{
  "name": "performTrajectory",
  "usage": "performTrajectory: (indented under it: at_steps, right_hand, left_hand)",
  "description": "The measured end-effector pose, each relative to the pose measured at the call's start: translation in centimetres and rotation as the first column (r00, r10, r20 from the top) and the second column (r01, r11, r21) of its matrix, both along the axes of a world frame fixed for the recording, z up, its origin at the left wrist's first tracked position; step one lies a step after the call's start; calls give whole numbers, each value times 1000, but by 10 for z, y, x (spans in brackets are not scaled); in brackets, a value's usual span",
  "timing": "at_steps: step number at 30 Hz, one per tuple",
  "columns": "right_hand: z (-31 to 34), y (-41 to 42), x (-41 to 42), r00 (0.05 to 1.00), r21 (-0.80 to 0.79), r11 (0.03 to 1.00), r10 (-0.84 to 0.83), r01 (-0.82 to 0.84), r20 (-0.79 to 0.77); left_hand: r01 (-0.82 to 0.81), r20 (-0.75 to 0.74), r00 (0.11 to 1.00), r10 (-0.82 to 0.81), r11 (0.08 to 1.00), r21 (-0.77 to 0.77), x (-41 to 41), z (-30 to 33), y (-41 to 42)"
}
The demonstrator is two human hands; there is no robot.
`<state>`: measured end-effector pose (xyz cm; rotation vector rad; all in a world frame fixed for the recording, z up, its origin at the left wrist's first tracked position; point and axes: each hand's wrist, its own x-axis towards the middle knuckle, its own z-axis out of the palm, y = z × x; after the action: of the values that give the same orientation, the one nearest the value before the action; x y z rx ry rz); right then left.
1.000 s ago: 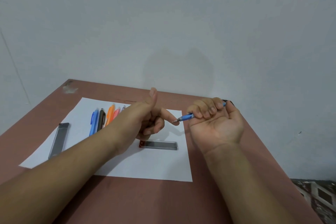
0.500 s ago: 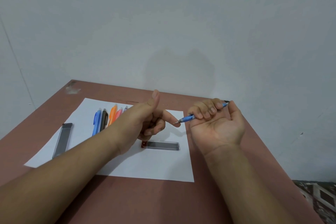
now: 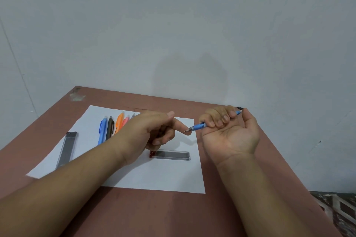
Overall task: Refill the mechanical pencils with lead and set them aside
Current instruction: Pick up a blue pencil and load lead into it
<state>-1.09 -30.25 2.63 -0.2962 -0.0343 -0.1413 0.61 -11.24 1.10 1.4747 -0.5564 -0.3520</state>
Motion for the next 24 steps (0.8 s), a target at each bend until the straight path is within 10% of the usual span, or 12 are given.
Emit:
performTrajectory:
  at_steps: [24]
  right_hand:
    - [0, 0, 0, 1000, -60, 998, -7, 7, 1]
  left_hand:
    - [-47, 33, 998, 46, 998, 51, -1, 2, -1]
